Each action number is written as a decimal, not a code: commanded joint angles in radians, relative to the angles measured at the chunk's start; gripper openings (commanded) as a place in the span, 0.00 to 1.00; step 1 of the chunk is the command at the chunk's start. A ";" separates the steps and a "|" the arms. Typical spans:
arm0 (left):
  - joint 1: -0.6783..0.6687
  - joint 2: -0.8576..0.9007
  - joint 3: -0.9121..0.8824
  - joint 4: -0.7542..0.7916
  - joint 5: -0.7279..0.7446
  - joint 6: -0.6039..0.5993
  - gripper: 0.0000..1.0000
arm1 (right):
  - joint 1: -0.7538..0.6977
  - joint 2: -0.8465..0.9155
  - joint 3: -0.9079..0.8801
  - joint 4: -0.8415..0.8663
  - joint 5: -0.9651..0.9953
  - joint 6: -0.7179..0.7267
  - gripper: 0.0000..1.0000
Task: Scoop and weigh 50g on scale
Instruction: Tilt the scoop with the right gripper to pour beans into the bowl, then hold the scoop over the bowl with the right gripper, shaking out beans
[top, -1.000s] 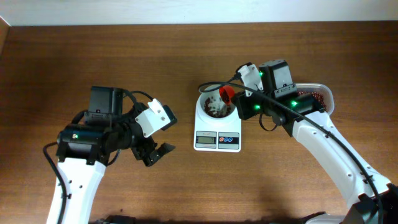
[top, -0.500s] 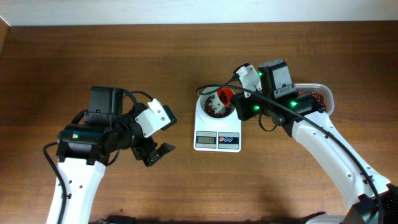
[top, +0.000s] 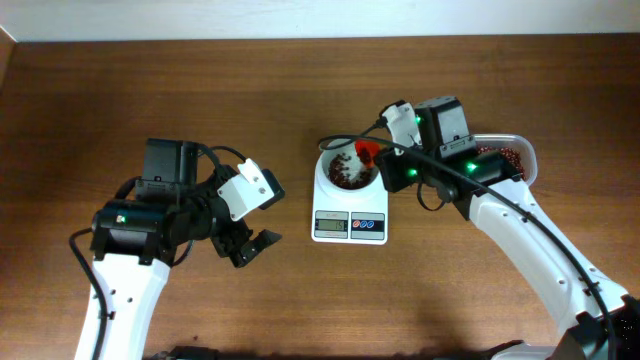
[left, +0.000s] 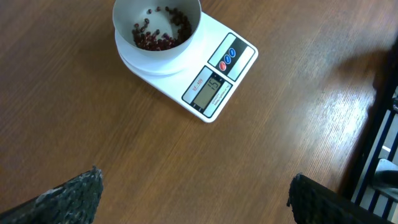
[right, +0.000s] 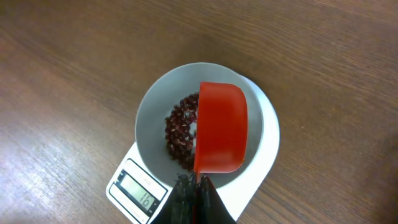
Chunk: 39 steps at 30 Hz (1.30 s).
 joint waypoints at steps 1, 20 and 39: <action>0.005 0.003 0.019 0.002 0.003 -0.005 0.99 | 0.007 -0.028 0.001 -0.004 0.034 0.006 0.04; 0.005 0.003 0.019 0.002 0.003 -0.005 0.99 | 0.007 -0.028 0.001 -0.008 -0.051 -0.035 0.04; 0.005 0.003 0.019 0.002 0.003 -0.005 0.99 | 0.007 -0.026 0.001 -0.017 -0.011 0.005 0.04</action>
